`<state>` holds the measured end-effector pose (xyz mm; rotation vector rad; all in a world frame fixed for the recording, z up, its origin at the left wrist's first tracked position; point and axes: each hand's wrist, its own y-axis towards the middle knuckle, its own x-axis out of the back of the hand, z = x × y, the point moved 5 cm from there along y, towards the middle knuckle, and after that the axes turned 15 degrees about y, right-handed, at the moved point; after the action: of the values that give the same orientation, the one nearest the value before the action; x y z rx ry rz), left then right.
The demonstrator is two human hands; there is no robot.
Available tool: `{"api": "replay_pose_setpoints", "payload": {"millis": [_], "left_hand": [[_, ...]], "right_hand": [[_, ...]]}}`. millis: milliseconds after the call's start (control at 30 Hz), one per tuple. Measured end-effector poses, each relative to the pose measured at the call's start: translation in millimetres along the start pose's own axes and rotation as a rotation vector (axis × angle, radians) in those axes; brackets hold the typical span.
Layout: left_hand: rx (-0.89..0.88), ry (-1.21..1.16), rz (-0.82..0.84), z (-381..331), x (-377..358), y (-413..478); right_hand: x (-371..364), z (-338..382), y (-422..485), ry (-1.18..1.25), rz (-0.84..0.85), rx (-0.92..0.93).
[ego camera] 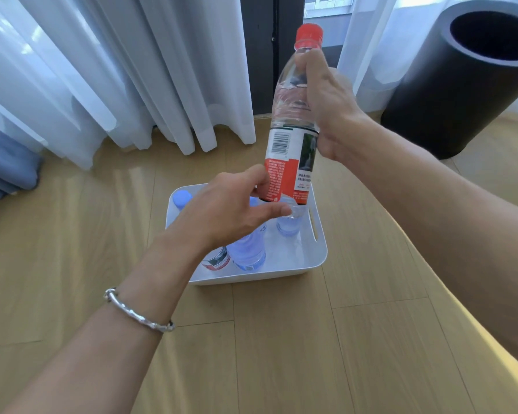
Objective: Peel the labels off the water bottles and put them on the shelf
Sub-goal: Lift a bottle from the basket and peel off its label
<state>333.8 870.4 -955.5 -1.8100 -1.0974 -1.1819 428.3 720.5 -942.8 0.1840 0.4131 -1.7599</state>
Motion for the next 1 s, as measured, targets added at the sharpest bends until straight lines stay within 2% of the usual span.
{"api": "replay_pose_setpoints", "payload": {"millis": [100,367,467,567,733,1000], "left_hand": [[-0.078,0.077,-0.034,-2,1,2],[-0.251,0.278,-0.282,-18,1,-4],[-0.167,0.272,-0.274,-17,2,-4],[-0.11,0.241,-0.338,-16,7,-3],[-0.061,0.065,-0.151,-2,8,2],[-0.131,0.194,-0.078,-7,0,2]], "right_hand": [[1,-2,1,0.013,0.004,-0.019],[7,0,5,0.013,-0.029,-0.026],[11,0,5,-0.011,-0.057,-0.029],[13,-1,4,0.003,-0.072,-0.042],[13,1,7,-0.002,-0.095,-0.03],[7,0,5,-0.001,-0.045,-0.012]]}}
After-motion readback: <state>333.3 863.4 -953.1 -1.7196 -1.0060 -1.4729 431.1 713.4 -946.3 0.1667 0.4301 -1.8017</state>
